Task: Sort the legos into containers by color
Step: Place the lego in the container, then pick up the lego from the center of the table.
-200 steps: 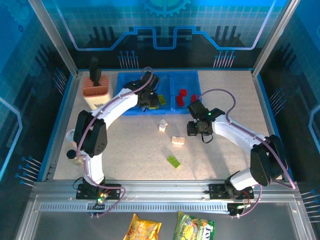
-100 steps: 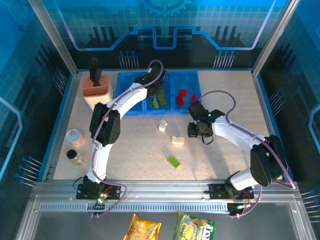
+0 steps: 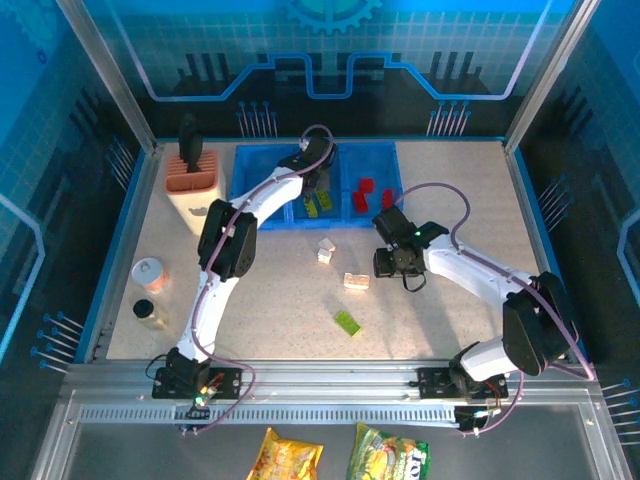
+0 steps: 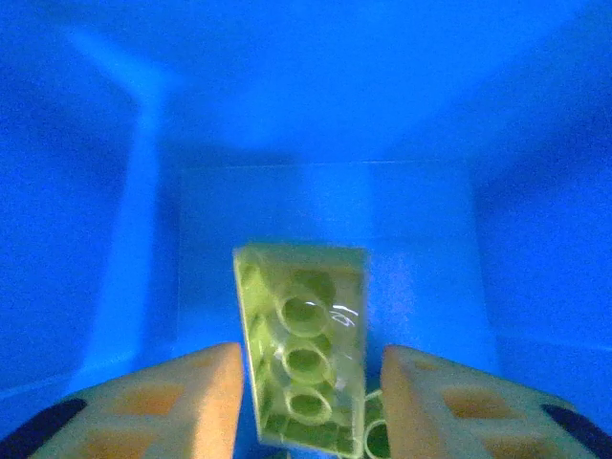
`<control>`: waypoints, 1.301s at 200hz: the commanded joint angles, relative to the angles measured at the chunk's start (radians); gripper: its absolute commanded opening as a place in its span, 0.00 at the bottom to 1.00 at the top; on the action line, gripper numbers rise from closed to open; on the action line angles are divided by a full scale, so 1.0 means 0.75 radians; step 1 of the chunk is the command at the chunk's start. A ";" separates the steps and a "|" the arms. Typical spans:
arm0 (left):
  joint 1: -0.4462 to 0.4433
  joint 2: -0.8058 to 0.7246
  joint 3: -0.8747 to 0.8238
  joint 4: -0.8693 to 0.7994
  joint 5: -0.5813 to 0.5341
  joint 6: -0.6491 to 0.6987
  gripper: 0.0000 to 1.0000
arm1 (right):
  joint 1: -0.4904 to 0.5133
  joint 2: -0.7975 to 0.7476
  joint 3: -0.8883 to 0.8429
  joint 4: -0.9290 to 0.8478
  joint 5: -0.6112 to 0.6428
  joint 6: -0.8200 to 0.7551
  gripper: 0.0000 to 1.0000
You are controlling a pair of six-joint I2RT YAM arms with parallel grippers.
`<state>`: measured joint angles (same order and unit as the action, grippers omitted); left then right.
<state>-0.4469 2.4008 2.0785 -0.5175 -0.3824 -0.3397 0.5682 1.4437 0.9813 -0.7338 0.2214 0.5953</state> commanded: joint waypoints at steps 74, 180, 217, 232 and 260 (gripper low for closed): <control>-0.002 -0.147 0.022 -0.088 0.098 -0.023 0.46 | 0.084 -0.006 0.072 -0.069 0.019 -0.004 0.52; -0.081 -0.566 -0.455 -0.292 0.385 -0.072 0.46 | 0.171 0.056 0.073 -0.076 -0.038 0.016 0.52; -0.150 -0.684 -0.649 -0.306 0.410 -0.111 0.46 | 0.168 0.061 0.062 -0.063 -0.047 0.028 0.52; -0.182 -0.707 -0.716 -0.294 0.437 -0.124 0.48 | 0.161 0.060 0.062 -0.058 -0.052 0.031 0.52; -0.238 -0.712 -0.801 -0.278 0.462 -0.136 0.52 | 0.149 0.055 0.062 -0.052 -0.061 0.027 0.52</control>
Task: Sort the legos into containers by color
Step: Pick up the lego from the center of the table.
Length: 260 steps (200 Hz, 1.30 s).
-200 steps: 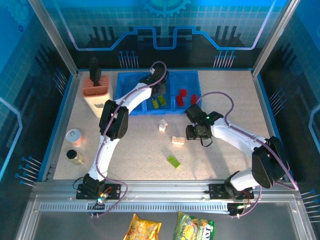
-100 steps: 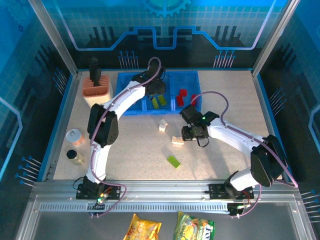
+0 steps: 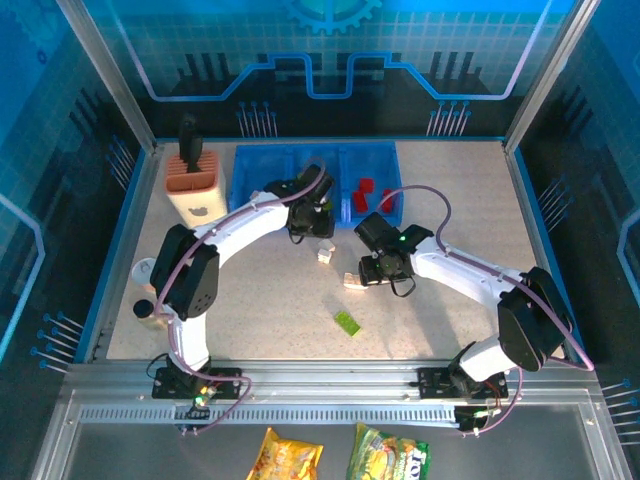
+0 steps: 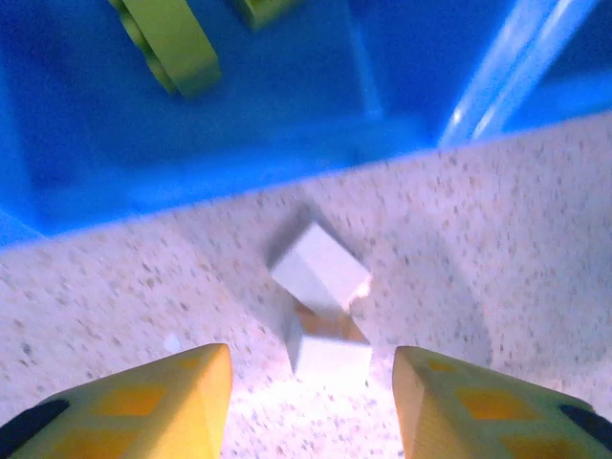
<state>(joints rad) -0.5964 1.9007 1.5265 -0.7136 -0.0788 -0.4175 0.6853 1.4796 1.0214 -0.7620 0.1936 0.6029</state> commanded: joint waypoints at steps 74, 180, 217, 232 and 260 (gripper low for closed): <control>-0.089 0.052 -0.115 0.042 0.015 0.007 0.62 | -0.016 -0.026 -0.013 -0.027 -0.020 0.014 0.52; -0.088 0.239 -0.001 0.069 -0.043 0.090 0.47 | -0.026 -0.078 -0.026 -0.063 -0.004 0.014 0.52; -0.088 0.234 0.002 0.063 -0.043 0.089 0.40 | -0.032 -0.098 -0.034 -0.073 0.000 0.016 0.52; -0.087 0.221 0.002 0.057 -0.043 0.090 0.37 | -0.032 -0.101 -0.032 -0.075 0.000 0.014 0.52; -0.087 0.185 0.002 0.037 -0.055 0.089 0.36 | -0.032 -0.099 -0.024 -0.076 0.000 0.011 0.52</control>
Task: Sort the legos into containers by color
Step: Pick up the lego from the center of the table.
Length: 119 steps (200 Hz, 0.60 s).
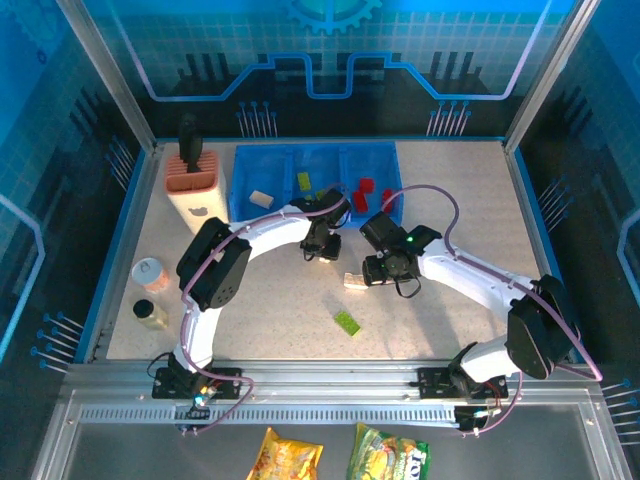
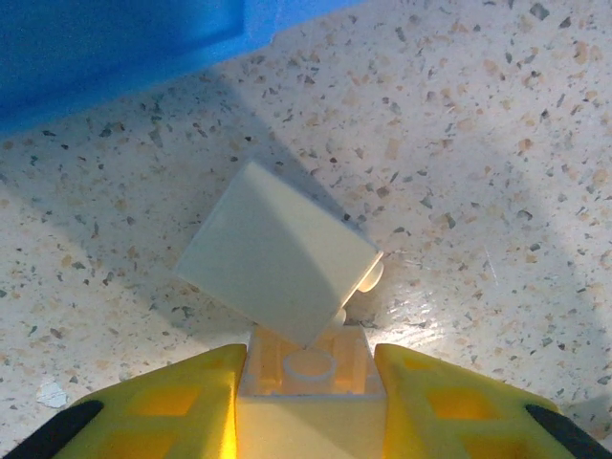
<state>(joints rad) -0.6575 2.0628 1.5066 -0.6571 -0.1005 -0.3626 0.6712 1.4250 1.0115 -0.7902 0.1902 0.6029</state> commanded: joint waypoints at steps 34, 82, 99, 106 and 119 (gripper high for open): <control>-0.004 -0.098 0.030 -0.094 -0.064 0.013 0.36 | -0.014 -0.020 -0.005 -0.034 0.002 0.010 0.52; 0.059 -0.221 0.009 -0.165 -0.081 -0.015 0.36 | -0.016 0.002 0.003 -0.025 -0.001 0.000 0.52; 0.097 -0.276 0.004 -0.188 -0.087 -0.010 0.36 | -0.016 0.010 0.005 -0.020 -0.004 -0.004 0.52; 0.114 -0.297 0.004 -0.199 -0.089 -0.007 0.36 | -0.017 0.013 0.006 -0.020 -0.008 -0.004 0.52; 0.151 -0.336 0.004 -0.216 -0.095 0.001 0.36 | -0.018 0.020 0.007 -0.016 -0.010 -0.006 0.52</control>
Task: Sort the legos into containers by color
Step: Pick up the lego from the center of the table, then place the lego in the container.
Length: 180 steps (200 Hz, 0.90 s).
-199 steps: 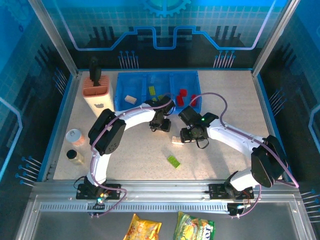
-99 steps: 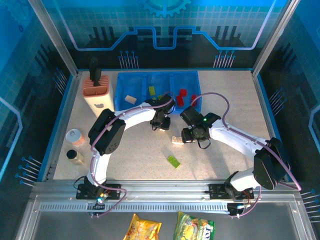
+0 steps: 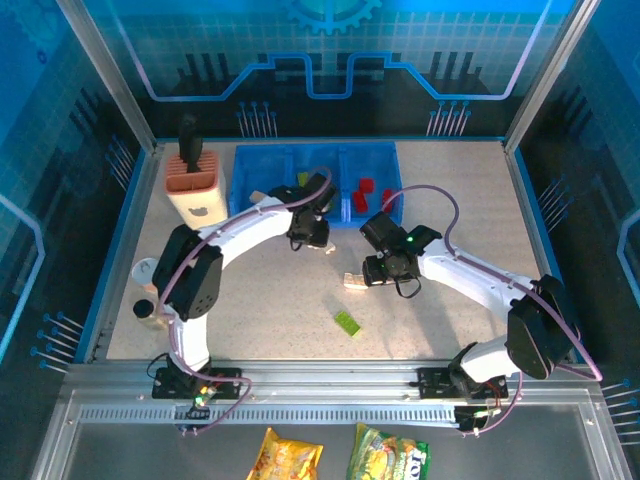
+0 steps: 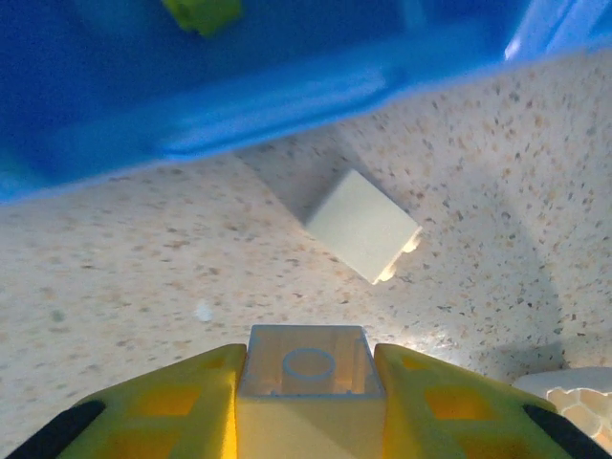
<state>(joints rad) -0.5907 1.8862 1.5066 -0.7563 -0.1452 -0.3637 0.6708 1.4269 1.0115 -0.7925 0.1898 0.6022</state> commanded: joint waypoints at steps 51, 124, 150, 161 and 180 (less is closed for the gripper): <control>0.230 -0.175 0.048 -0.145 -0.054 0.054 0.36 | -0.017 0.024 0.011 -0.011 -0.014 -0.009 0.52; 0.421 0.005 0.269 -0.134 -0.084 0.127 0.36 | -0.017 0.008 0.012 -0.025 -0.007 -0.003 0.52; 0.471 0.128 0.383 -0.109 -0.068 0.126 0.36 | -0.017 0.000 0.014 -0.031 -0.002 -0.003 0.52; 0.484 0.180 0.440 -0.102 -0.064 0.125 0.36 | -0.017 -0.003 0.014 -0.031 -0.002 -0.003 0.52; 0.501 0.271 0.544 -0.095 -0.061 0.133 0.36 | -0.017 -0.008 0.014 -0.036 -0.001 -0.001 0.52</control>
<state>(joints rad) -0.2337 2.0182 1.8194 -0.8318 -0.1905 -0.2855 0.6666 1.4364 1.0115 -0.7933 0.1898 0.6022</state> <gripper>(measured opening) 0.366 0.522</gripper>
